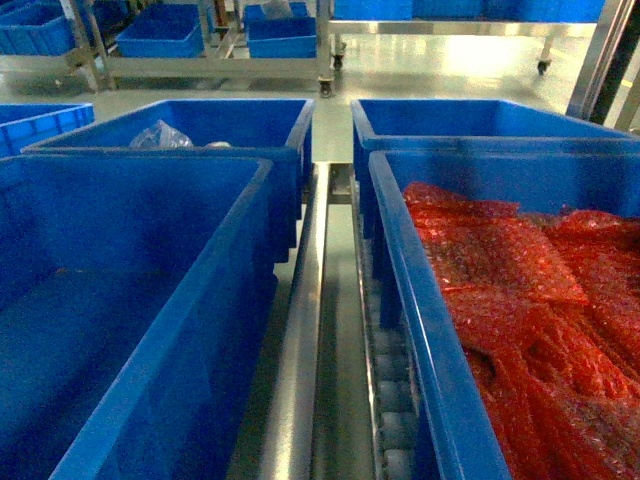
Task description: Pick blue part to blue bin on bottom shelf
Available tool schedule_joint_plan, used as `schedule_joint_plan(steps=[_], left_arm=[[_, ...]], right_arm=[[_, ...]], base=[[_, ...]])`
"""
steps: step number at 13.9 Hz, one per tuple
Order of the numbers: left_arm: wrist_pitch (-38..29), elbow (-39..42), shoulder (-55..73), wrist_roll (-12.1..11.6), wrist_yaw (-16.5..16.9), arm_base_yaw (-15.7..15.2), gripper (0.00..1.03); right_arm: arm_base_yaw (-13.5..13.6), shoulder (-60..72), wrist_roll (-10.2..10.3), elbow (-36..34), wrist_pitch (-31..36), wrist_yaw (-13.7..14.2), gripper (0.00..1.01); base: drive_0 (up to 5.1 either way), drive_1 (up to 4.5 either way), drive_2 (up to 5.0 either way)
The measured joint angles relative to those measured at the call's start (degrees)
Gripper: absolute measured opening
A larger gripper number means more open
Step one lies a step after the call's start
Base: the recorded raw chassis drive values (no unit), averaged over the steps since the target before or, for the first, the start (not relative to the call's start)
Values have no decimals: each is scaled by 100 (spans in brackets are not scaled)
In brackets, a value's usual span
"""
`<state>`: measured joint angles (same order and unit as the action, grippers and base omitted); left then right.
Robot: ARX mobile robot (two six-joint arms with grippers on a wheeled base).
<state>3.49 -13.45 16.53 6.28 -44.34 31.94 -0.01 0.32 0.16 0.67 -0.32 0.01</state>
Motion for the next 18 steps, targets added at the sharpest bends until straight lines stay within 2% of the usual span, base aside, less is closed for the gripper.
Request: schedule_joint_plan(steps=[18], left_arm=[[0, 0, 0, 0, 0, 0, 43]], right_arm=[[0, 0, 0, 0, 0, 0, 98]], base=[[0, 0, 0]])
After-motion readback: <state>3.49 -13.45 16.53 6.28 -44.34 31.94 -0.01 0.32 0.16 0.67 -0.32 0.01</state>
